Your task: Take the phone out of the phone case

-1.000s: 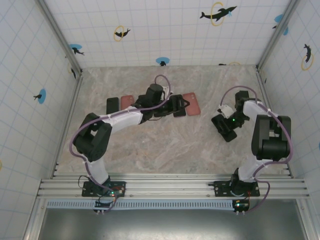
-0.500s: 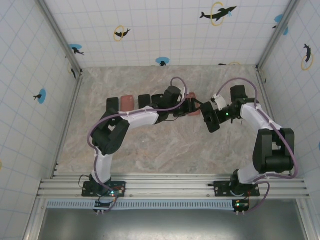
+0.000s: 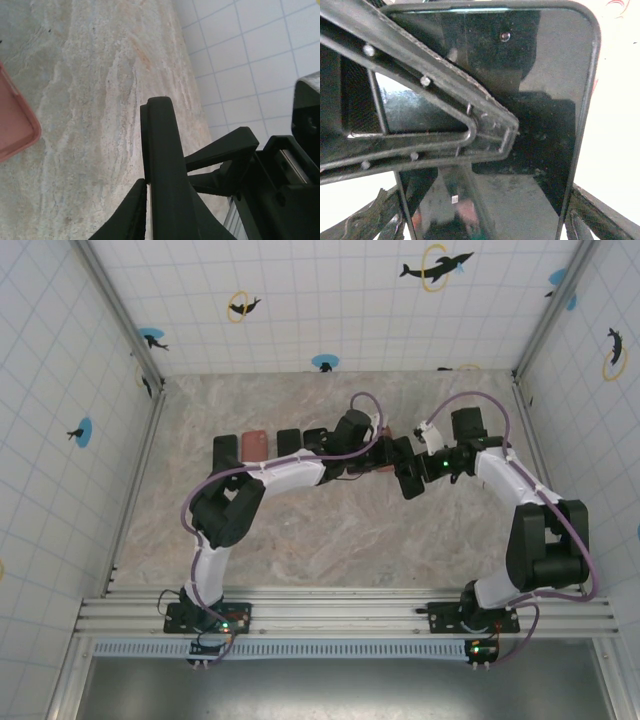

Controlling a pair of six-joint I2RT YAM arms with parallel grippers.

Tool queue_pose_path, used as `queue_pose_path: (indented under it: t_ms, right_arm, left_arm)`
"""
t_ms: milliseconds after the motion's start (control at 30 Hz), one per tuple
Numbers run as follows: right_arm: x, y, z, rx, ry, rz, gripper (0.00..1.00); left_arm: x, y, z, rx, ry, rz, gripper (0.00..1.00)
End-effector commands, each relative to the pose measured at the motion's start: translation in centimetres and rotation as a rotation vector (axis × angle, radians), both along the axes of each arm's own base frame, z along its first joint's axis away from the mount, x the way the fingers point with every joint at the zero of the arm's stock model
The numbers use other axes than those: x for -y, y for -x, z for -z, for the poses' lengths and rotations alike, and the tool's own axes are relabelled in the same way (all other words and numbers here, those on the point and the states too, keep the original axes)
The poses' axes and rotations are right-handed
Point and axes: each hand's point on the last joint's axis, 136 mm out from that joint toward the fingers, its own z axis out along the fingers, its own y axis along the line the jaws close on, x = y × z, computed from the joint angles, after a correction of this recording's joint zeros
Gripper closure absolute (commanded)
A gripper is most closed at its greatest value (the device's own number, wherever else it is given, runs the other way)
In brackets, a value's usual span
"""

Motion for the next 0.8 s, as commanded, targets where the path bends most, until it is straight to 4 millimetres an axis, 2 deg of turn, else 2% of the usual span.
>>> queue_pose_path:
  t_ms: [0,100,200,333,533,667,767]
  right_arm:
    - [-0.8,0.0,-1.5,0.04,-0.054,-0.011,0.51]
    - [-1.0,0.0,-1.4,0.041,-0.054,-0.011,0.49]
    - [-1.1,0.0,-1.4,0.053,-0.062,-0.004,0.36]
    - [-1.2,0.1,-1.8,0.086,-0.082,0.009,0.03]
    - [-0.7,0.3,-2.7,0.137,-0.123,0.077,0.03]
    - [-1.0,0.6,-4.7,0.221,-0.217,0.096,0.03]
    - [-0.4,0.2,-5.8,0.263,-0.271,0.241,0.03]
  left_arm:
    - [0.0,0.5,-0.7,0.021,-0.016,0.023,0.86]
    - [-0.2,0.6,-0.8,0.02,-0.016,0.023,0.88]
    - [-0.3,0.5,-1.4,0.022,-0.004,0.019,0.89]
    - [-0.8,-0.3,-2.8,0.026,0.03,-0.002,0.89]
    - [-2.2,-2.0,-5.3,0.041,0.076,-0.028,0.9]
    - [-3.4,-3.0,-6.8,0.055,0.1,-0.048,0.9]
    - [-4.1,-3.5,-8.3,0.061,0.132,-0.058,0.89]
